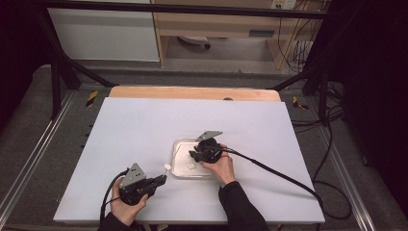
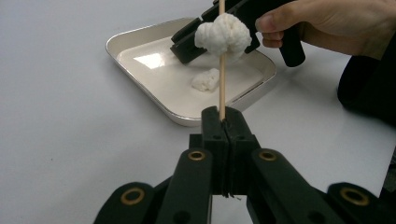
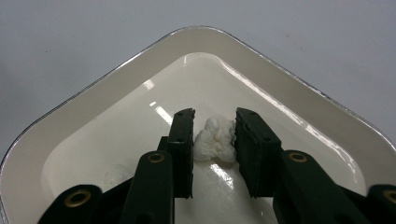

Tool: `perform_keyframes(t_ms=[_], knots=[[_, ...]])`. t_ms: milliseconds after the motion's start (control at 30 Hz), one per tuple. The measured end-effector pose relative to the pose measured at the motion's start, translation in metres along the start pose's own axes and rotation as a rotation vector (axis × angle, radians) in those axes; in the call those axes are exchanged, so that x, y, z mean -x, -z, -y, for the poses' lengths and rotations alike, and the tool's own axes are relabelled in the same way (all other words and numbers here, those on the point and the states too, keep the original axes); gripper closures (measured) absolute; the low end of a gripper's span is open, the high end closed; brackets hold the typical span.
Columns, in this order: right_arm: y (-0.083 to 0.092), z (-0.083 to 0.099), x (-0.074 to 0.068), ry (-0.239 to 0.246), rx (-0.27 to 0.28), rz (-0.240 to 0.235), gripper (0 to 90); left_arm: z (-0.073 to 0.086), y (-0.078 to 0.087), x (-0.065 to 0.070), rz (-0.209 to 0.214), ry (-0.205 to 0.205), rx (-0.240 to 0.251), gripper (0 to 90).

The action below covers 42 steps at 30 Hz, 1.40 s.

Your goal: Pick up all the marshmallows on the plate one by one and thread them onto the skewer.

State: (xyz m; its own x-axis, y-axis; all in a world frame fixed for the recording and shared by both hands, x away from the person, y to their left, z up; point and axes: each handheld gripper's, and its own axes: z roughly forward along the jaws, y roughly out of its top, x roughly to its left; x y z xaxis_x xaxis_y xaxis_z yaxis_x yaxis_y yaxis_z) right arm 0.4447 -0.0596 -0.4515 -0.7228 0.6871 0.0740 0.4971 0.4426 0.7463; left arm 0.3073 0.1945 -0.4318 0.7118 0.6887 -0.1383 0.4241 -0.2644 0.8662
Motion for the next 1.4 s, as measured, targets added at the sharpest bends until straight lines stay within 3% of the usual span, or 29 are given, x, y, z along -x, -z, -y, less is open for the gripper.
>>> perform_keyframes(t_ms=[333,700,1400], knots=[[0.008,-0.004,0.000,-0.004,0.020,-0.014,73.0,0.000,0.000,0.000,0.002,-0.001,0.001,88.6],[0.048,-0.019,-0.003,-0.016,0.097,-0.073,74.5,0.000,-0.001,0.001,0.006,-0.006,-0.002,88.6],[0.117,-0.025,-0.007,-0.032,0.279,-0.210,76.1,-0.001,-0.003,0.007,0.020,-0.026,-0.004,88.6]])
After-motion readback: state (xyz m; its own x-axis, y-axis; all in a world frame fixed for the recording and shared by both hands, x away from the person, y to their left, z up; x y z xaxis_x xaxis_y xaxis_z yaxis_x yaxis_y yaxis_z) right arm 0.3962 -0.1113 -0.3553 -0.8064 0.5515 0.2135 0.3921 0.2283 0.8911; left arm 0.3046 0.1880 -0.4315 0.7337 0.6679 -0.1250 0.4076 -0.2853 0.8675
